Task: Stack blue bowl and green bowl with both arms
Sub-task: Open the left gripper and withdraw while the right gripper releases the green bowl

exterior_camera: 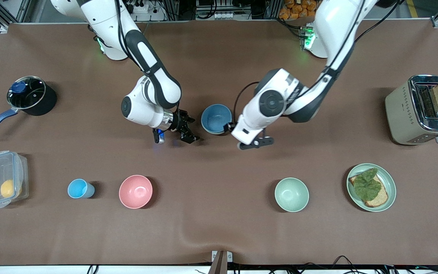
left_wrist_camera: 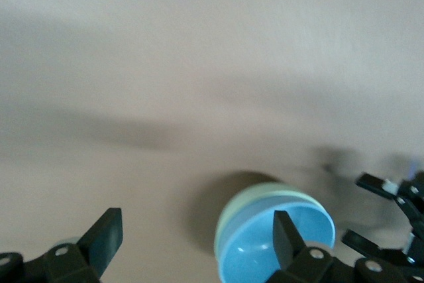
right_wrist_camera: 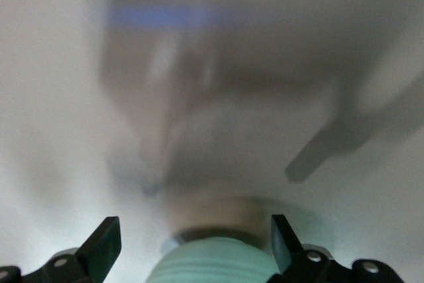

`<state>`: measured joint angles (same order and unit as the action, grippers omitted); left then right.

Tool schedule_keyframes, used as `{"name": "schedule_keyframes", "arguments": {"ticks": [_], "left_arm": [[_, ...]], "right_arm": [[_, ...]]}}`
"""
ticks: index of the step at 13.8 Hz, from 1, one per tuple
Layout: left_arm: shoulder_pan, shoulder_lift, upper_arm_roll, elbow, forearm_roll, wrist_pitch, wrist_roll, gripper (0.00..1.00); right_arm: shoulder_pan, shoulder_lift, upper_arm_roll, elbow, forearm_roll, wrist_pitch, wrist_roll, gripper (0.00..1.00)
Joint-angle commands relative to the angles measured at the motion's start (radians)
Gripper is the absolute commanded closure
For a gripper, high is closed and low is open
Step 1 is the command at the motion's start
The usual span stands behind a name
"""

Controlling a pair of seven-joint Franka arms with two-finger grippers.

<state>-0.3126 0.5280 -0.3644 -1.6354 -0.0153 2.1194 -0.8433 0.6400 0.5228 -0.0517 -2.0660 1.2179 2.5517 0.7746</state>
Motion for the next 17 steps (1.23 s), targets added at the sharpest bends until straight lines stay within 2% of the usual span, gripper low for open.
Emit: {"name": "schedule_keyframes", "arguments": {"ticks": [1,3,5,11,12,15,17], "left_arm": [[0.023,-0.045,0.044,0.072,0.082,-0.135,-0.007,0.0],[0.079,-0.045,0.047,0.138,0.115,-0.208,0.044,0.0],[0.137,-0.051,0.048,0.183,0.118,-0.249,0.093,0.0],[0.309,-0.184,0.05,0.172,0.117,-0.395,0.448,0.0],[0.311,-0.216,0.071,0.163,0.113,-0.433,0.495,0.0],[0.253,-0.324,0.226,0.099,0.072,-0.495,0.613,0.0],[0.257,-0.408,0.274,0.045,0.031,-0.501,0.651,0.0]], "right_arm": [[-0.023,-0.018,-0.02,-0.005,-0.093,-0.021,-0.029,0.0],[-0.051,-0.035,-0.03,-0.003,-0.118,-0.079,-0.031,0.0],[-0.086,-0.046,-0.046,0.0,-0.203,-0.157,-0.031,0.0],[-0.249,-0.102,-0.053,0.006,-0.372,-0.372,-0.127,0.0],[-0.267,-0.11,-0.053,0.006,-0.395,-0.395,-0.141,0.0],[-0.328,-0.135,-0.053,0.007,-0.506,-0.436,-0.155,0.0],[-0.345,-0.158,-0.054,0.018,-0.567,-0.472,-0.155,0.0]]}}
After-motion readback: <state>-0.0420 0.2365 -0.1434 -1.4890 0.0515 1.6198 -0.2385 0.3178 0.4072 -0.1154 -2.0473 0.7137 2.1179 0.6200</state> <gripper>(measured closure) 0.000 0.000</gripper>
